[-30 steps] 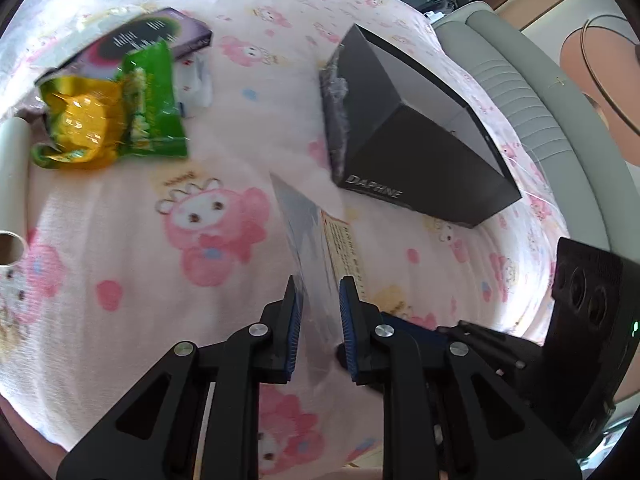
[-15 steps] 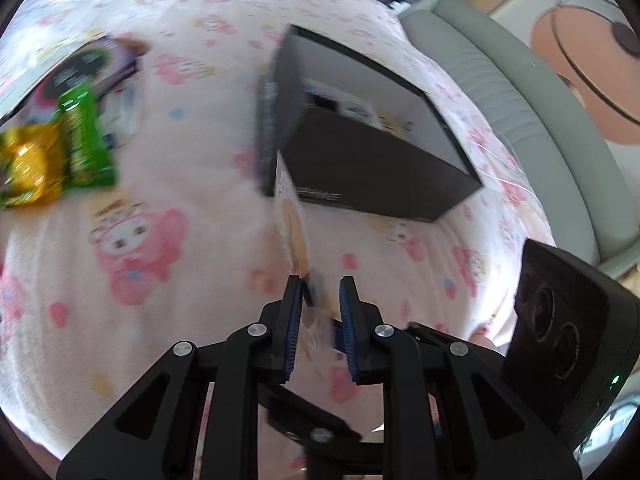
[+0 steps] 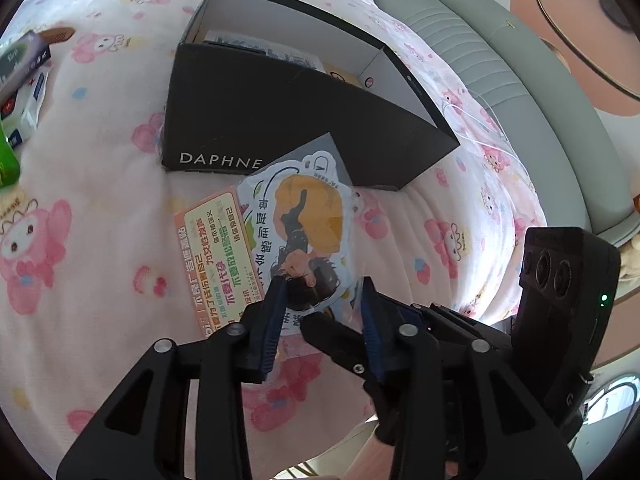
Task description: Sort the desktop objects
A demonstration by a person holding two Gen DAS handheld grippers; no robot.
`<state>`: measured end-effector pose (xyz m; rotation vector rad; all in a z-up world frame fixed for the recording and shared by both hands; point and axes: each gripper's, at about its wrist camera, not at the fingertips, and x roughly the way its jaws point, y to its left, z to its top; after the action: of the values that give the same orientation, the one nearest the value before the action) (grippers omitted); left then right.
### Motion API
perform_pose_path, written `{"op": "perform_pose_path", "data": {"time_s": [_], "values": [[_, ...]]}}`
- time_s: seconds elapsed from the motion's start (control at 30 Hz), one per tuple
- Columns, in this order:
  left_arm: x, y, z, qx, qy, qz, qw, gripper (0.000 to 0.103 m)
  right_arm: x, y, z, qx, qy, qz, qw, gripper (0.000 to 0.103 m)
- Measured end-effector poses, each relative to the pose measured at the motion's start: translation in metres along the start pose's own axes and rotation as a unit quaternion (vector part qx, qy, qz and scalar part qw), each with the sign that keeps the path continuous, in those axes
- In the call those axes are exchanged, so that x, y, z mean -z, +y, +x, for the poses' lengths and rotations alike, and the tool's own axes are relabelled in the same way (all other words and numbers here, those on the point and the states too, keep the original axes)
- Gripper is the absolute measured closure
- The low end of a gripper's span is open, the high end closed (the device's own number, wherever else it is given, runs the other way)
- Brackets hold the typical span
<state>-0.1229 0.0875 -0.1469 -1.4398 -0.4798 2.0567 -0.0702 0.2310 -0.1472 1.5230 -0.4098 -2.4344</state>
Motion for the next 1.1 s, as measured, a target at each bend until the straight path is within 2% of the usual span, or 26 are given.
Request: {"op": "perform_pose_path", "data": {"time_s": [0.27, 0.4, 0.5, 0.63, 0.8, 0.87, 0.93, 1.0, 1.1], "values": [[-0.002, 0.022, -0.016, 0.029, -0.028, -0.034, 0.9986, 0.064, -0.002, -0.009, 0.009, -0.014, 0.004, 0.006, 1.0, 0.051], [-0.004, 0.039, -0.014, 0.002, -0.027, -0.056, 0.9981, 0.064, -0.002, -0.022, 0.01, -0.003, 0.006, 0.023, 1.0, 0.051], [0.0, 0.055, -0.003, -0.026, -0.011, -0.076, 0.9967, 0.064, -0.005, -0.03, 0.009, -0.003, 0.0, 0.033, 0.999, 0.051], [0.006, 0.067, 0.011, -0.04, -0.003, -0.098, 0.9944, 0.064, -0.012, -0.037, 0.02, -0.014, 0.003, 0.039, 0.999, 0.051], [0.011, 0.069, 0.021, -0.05, 0.002, -0.09, 0.9947, 0.065, -0.018, -0.031, 0.043, -0.028, 0.03, 0.022, 0.999, 0.051], [0.011, 0.062, 0.023, -0.056, 0.004, -0.073, 0.9957, 0.073, -0.019, -0.028, 0.043, -0.036, 0.029, 0.011, 0.999, 0.052], [0.01, 0.058, 0.02, -0.068, 0.0, -0.064, 0.9956, 0.075, -0.02, -0.026, 0.037, -0.032, 0.023, 0.005, 0.999, 0.063], [0.008, 0.056, 0.014, -0.07, -0.006, -0.059, 0.9958, 0.082, -0.021, -0.024, 0.031, -0.029, 0.016, -0.001, 0.999, 0.071], [0.003, 0.049, 0.0, -0.057, -0.021, -0.051, 0.9969, 0.082, -0.024, -0.022, 0.018, -0.03, 0.0, -0.007, 1.0, 0.075]]}}
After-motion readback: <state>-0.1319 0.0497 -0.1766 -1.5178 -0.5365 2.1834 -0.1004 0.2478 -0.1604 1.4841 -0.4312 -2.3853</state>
